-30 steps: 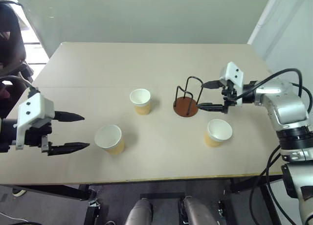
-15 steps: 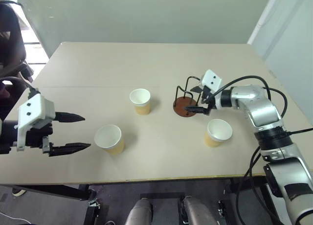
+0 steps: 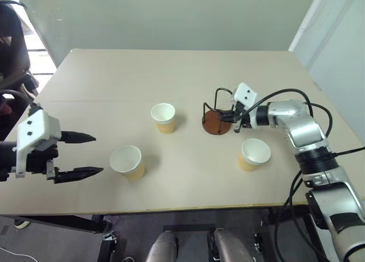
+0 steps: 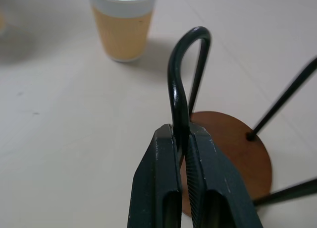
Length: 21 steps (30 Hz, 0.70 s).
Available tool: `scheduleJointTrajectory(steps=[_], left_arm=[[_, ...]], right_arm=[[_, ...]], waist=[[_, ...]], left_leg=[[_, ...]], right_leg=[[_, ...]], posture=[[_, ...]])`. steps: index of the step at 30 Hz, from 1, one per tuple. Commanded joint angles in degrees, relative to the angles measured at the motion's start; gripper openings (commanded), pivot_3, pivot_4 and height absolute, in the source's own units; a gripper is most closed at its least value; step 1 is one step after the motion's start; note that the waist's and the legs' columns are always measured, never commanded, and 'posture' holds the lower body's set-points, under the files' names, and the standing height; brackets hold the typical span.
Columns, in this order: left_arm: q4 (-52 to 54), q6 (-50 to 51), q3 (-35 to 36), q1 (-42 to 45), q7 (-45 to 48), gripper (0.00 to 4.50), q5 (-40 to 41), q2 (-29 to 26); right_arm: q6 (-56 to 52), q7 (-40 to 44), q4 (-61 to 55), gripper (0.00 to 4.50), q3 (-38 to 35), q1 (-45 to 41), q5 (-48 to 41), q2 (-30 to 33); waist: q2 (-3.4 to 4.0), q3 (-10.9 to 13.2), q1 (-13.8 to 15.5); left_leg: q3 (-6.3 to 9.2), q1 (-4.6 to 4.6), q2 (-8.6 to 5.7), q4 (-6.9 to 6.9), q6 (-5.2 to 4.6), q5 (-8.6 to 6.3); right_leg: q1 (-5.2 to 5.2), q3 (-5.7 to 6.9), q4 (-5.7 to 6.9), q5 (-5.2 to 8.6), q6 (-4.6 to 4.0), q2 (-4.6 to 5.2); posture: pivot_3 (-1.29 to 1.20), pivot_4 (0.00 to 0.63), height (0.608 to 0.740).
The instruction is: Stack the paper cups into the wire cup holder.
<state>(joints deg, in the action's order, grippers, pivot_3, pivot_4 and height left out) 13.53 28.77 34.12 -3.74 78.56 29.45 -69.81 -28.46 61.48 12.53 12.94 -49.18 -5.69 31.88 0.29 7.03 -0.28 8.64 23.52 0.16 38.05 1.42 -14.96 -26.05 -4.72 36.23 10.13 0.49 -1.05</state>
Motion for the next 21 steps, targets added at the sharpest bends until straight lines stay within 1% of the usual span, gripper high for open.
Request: scheduleJointTrajectory(steps=[1,3,7,9,14,21], left_arm=[[0.6,-0.4,1.7,0.5,0.0,4.5,0.0,-0.4],[0.6,-0.4,1.7,0.5,0.1,4.5,-0.1,-0.5],[0.2,-0.6,1.2,0.9,0.2,4.5,0.0,-0.7],[0.0,-0.8,0.8,1.2,0.3,4.5,0.0,-0.7],[-0.7,-1.3,-1.3,3.1,0.4,4.5,0.1,-1.0],[-1.7,-1.9,-3.4,4.9,0.7,4.5,-0.1,-1.4]], right_arm=[[-0.1,7.6,-8.2,0.02,-1.8,0.5,-6.6,2.0],[-2.9,12.8,-14.1,0.02,-2.6,2.1,-11.5,4.0],[-9.4,18.0,-25.0,0.02,-3.4,5.3,-19.8,8.2],[-11.7,18.7,-29.6,0.02,-3.3,6.9,-22.9,9.7],[-14.1,17.0,-34.7,0.02,-1.0,9.3,-25.0,9.9],[-11.7,16.7,-35.3,0.02,3.6,10.7,-22.5,9.8]], waist=[[0.0,0.0,0.0],[0.0,0.0,0.0],[-0.02,0.0,0.0],[-0.07,0.0,0.1],[-0.1,-0.1,0.0],[-0.11,-0.1,-0.1]], left_leg=[[0.0,0.03,0.0,0.0,0.0,0.0],[0.0,0.14,0.0,0.0,0.02,0.0],[-0.01,0.33,0.02,0.01,0.21,0.05],[-0.01,0.34,0.01,0.02,0.29,0.1],[0.0,0.28,0.01,0.11,0.33,0.2],[0.1,0.18,0.01,0.1,0.3,0.47]], right_leg=[[-0.02,0.0,-0.01,0.0,0.0,0.0],[-0.1,0.03,-0.03,0.01,-0.01,-0.01],[-0.18,0.06,-0.16,0.0,0.0,-0.05],[-0.13,0.06,-0.21,0.01,-0.01,-0.05],[-0.1,0.04,-0.17,-0.06,-0.04,-0.05],[-0.08,0.03,-0.04,-0.19,-0.25,-0.1]], posture=[[0.0,0.15,0.74],[0.0,0.15,0.74],[0.0,0.15,0.74],[0.0,0.15,0.74],[0.0,0.15,0.74],[0.0,0.15,0.74]])
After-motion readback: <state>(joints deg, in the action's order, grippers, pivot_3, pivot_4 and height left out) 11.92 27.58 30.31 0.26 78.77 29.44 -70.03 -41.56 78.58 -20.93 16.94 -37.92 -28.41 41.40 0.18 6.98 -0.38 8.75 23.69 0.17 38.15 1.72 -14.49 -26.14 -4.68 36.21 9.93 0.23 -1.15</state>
